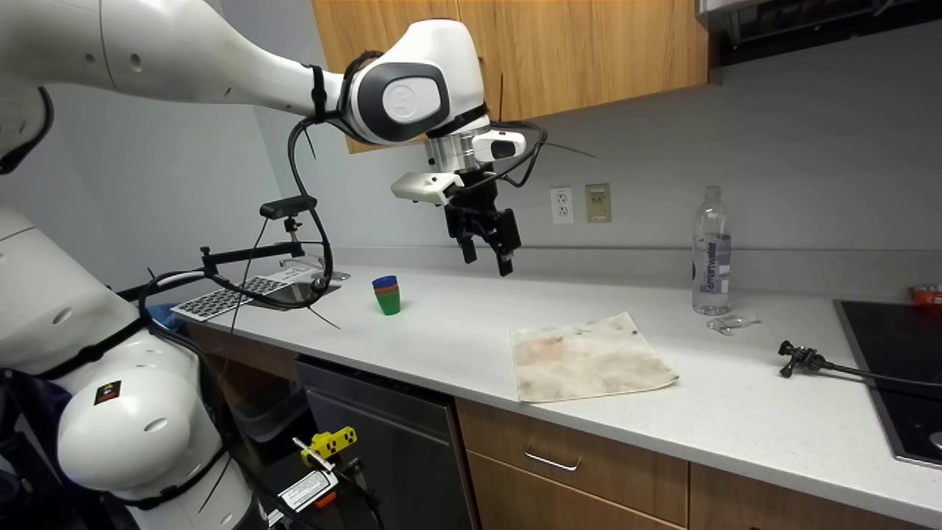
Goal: Fold the cloth diagonally
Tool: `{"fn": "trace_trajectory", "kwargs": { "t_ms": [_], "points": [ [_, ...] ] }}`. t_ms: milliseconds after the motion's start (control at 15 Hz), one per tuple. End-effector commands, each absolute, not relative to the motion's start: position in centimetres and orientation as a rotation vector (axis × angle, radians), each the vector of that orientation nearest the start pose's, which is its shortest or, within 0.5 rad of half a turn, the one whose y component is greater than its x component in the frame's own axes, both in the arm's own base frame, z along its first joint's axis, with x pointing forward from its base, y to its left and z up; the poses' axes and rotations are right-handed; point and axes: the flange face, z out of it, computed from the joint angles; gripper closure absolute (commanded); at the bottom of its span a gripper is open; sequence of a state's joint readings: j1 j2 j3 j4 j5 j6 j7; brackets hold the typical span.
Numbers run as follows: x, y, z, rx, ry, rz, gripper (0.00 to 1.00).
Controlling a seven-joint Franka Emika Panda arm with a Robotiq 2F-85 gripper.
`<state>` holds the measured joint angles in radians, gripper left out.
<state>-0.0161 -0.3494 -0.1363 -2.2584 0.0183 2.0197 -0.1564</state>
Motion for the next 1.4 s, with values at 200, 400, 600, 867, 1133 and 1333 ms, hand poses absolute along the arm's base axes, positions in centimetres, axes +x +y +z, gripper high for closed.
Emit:
{"fn": "trace_trajectory", "kwargs": {
  "t_ms": [200, 400, 600, 867, 1133, 1333],
  "points": [
    [52.9, -9.2, 48.1, -3.216, -0.006, -0.075, 0.0],
    [56.0, -10.6, 46.2, -3.226, -0.018, -0.053, 0.0],
    [55.4, -10.6, 45.3, -3.216, 0.014, -0.027, 0.0],
    [56.0, -10.7, 44.4, -3.217, 0.016, -0.004, 0.0],
    [56.3, -10.9, 44.9, -3.211, 0.008, -0.029, 0.0],
    [57.8, -12.5, 44.6, -3.217, -0.011, -0.056, 0.0]
  ]
}}
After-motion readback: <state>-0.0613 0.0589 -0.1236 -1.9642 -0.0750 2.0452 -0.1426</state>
